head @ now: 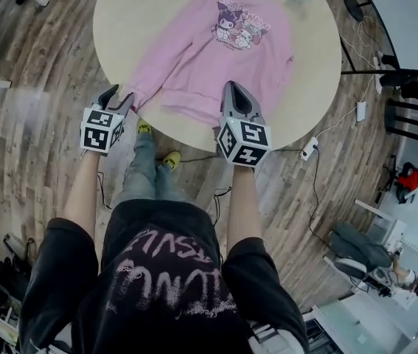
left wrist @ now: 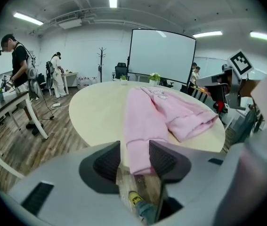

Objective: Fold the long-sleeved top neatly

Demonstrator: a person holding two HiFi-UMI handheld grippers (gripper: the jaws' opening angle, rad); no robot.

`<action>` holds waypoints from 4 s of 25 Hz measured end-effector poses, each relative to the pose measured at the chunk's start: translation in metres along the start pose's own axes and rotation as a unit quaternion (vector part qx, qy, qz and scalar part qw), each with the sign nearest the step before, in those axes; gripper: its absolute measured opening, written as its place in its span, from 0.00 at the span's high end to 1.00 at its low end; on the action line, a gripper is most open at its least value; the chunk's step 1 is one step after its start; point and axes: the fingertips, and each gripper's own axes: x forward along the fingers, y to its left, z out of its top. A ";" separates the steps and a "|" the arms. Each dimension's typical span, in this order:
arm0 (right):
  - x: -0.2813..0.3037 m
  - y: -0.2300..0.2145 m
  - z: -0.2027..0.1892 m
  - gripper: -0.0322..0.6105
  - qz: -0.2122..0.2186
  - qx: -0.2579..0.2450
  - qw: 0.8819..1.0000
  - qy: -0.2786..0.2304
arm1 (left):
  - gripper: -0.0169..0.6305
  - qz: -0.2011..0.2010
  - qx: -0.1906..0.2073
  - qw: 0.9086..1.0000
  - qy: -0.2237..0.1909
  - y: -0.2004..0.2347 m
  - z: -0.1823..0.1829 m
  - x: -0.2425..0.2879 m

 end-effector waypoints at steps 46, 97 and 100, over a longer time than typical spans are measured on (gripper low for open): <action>0.091 0.045 0.097 0.94 -0.086 0.030 0.995 -0.026 | 0.94 0.048 0.160 0.985 -0.033 0.304 0.221 0.009; -0.008 -0.318 -0.018 0.90 -0.128 0.149 0.980 0.017 | 0.80 -0.085 0.338 0.937 -0.004 -0.204 0.360 0.308; -0.006 -0.313 -0.021 0.88 -0.119 0.152 0.981 0.019 | 0.79 -0.086 0.342 0.936 0.002 -0.202 0.355 0.306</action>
